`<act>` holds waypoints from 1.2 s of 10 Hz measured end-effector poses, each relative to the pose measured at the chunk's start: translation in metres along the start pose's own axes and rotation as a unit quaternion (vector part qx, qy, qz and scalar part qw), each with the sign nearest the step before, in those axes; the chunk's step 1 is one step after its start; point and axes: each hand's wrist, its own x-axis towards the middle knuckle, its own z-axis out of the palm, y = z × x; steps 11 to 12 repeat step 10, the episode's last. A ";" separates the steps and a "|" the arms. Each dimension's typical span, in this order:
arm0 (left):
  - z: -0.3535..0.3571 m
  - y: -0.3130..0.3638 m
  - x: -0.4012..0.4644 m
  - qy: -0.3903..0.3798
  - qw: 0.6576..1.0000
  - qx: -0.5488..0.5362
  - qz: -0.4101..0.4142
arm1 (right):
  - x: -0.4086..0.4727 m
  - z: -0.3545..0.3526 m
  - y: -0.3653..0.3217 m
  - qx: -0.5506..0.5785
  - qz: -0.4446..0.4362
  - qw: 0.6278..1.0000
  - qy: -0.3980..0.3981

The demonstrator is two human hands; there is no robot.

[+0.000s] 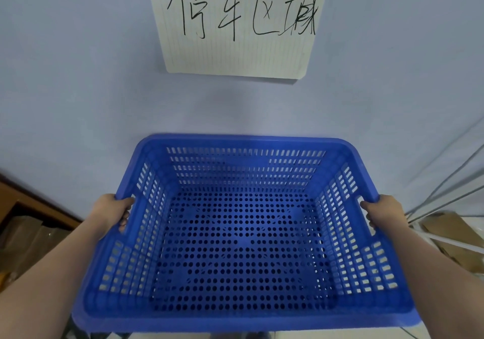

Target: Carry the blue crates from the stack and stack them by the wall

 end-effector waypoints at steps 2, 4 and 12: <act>0.003 -0.004 0.003 -0.003 1.000 -0.015 0.003 | 0.000 0.000 -0.002 -0.012 0.001 1.000 0.007; 0.000 -0.005 0.002 0.054 0.992 0.102 0.053 | -0.007 0.000 -0.002 -0.030 -0.015 0.999 0.009; 0.040 0.088 -0.071 0.022 0.812 0.492 0.315 | -0.065 -0.020 -0.065 -0.235 -0.156 0.959 -0.036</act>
